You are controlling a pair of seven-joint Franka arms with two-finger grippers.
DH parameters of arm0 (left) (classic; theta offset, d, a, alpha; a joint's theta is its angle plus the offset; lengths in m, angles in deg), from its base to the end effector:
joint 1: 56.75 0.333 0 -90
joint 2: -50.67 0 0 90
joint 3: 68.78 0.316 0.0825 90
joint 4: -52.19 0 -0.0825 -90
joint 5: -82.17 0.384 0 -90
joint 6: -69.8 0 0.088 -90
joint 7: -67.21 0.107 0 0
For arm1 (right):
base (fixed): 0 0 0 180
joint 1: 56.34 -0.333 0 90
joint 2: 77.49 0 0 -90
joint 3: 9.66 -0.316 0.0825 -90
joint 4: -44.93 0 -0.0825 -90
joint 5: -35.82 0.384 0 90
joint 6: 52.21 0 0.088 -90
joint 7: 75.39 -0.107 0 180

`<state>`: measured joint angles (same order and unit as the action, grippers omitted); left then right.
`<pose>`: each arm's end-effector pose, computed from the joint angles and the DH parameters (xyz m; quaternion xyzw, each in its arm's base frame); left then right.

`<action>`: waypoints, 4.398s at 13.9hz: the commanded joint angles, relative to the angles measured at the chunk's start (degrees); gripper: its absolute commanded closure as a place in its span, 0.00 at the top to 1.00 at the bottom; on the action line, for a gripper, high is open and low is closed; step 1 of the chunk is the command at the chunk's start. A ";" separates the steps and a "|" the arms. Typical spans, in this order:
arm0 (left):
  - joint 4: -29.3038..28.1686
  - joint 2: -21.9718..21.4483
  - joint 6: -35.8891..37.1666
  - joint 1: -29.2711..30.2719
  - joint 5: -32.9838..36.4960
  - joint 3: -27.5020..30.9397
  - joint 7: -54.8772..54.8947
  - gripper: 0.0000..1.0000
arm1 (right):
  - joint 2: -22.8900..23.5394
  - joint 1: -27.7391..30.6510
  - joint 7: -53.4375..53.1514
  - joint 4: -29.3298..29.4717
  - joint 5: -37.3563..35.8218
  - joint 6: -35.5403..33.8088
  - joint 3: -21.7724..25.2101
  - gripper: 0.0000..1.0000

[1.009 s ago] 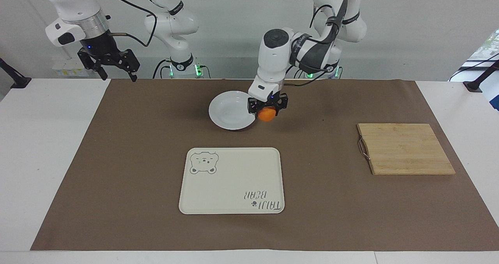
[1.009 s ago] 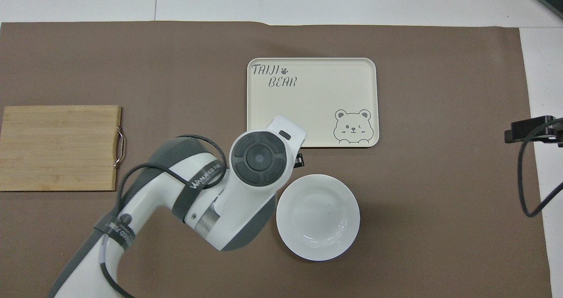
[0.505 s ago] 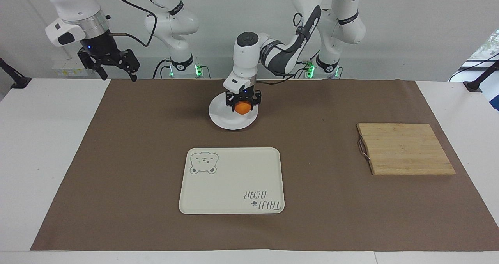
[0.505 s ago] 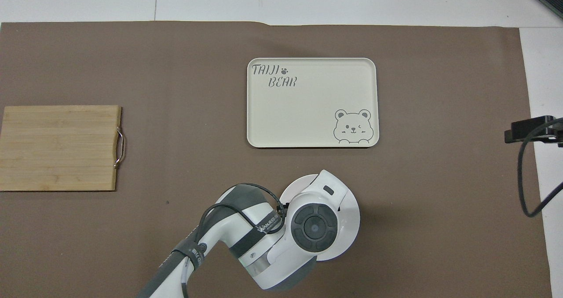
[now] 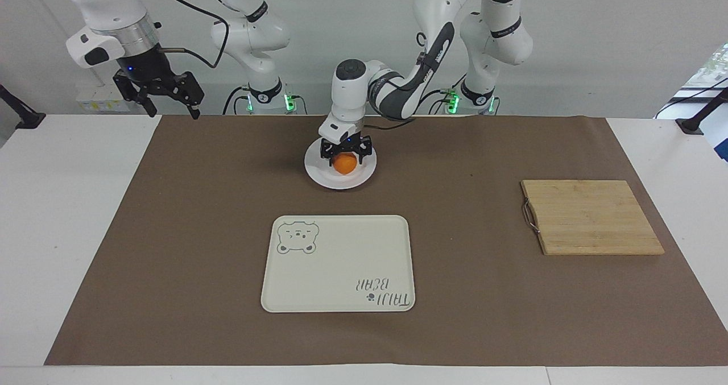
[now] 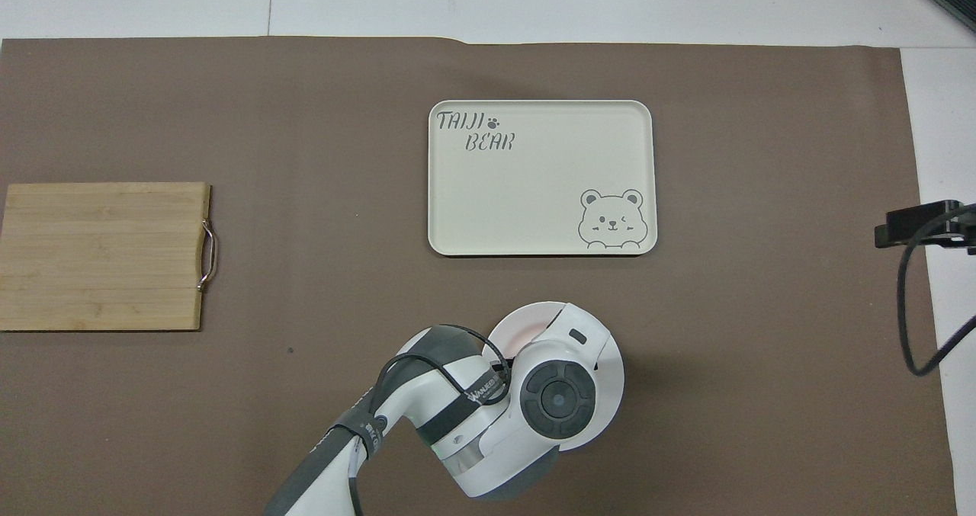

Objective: Place orange and plate with both arms
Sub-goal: 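Open the left gripper to drop the orange onto the plate, then withdraw the left gripper to the cutting board while the right gripper reaches inward, then move the right gripper to the plate rim nearest it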

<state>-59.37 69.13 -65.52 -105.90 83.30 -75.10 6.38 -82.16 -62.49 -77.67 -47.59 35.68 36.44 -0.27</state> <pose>0.3560 -0.5112 0.3256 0.9979 0.0437 0.0164 0.0455 0.5259 -0.0339 0.6452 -0.9988 0.0480 -0.0065 0.0054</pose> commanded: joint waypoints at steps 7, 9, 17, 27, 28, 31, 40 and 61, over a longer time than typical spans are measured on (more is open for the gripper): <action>1.52 -8.00 7.79 16.16 0.71 1.22 18.34 1.00 | -0.69 -0.27 0.97 -0.64 -0.82 0.30 0.19 1.00; 1.70 -8.79 7.97 21.26 0.36 1.14 25.38 1.00 | -0.69 -0.27 0.97 -0.64 -0.82 0.30 0.19 1.00; 3.80 -14.41 18.04 40.60 -4.30 1.14 55.34 1.00 | -0.69 -0.27 0.97 -0.64 -0.82 0.30 0.19 1.00; 21.30 -17.39 44.35 47.12 -0.18 1.84 63.29 1.00 | -0.78 -0.97 0.61 -1.26 -0.38 3.53 -0.34 1.00; 19.73 -19.40 44.53 47.21 -0.26 1.93 63.55 1.00 | -0.69 -0.97 0.70 -1.95 1.97 4.25 -0.51 1.00; 17.52 -20.83 43.83 47.74 -0.26 2.54 63.64 1.00 | -0.08 -1.06 0.53 -6.52 8.83 7.05 -0.77 1.00; 17.78 -20.57 43.91 47.92 -0.35 2.54 63.11 1.00 | 3.44 -4.75 13.15 -21.72 32.73 18.30 -1.04 1.00; 17.78 -20.66 43.91 47.92 -0.35 2.54 63.11 1.00 | 7.66 -6.06 38.14 -45.64 57.45 28.33 -1.04 1.00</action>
<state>-40.45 49.45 -21.52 -58.60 82.15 -72.23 69.09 -74.02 -67.38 -41.46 -91.15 90.87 63.09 -1.06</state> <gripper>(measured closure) 0.000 0.000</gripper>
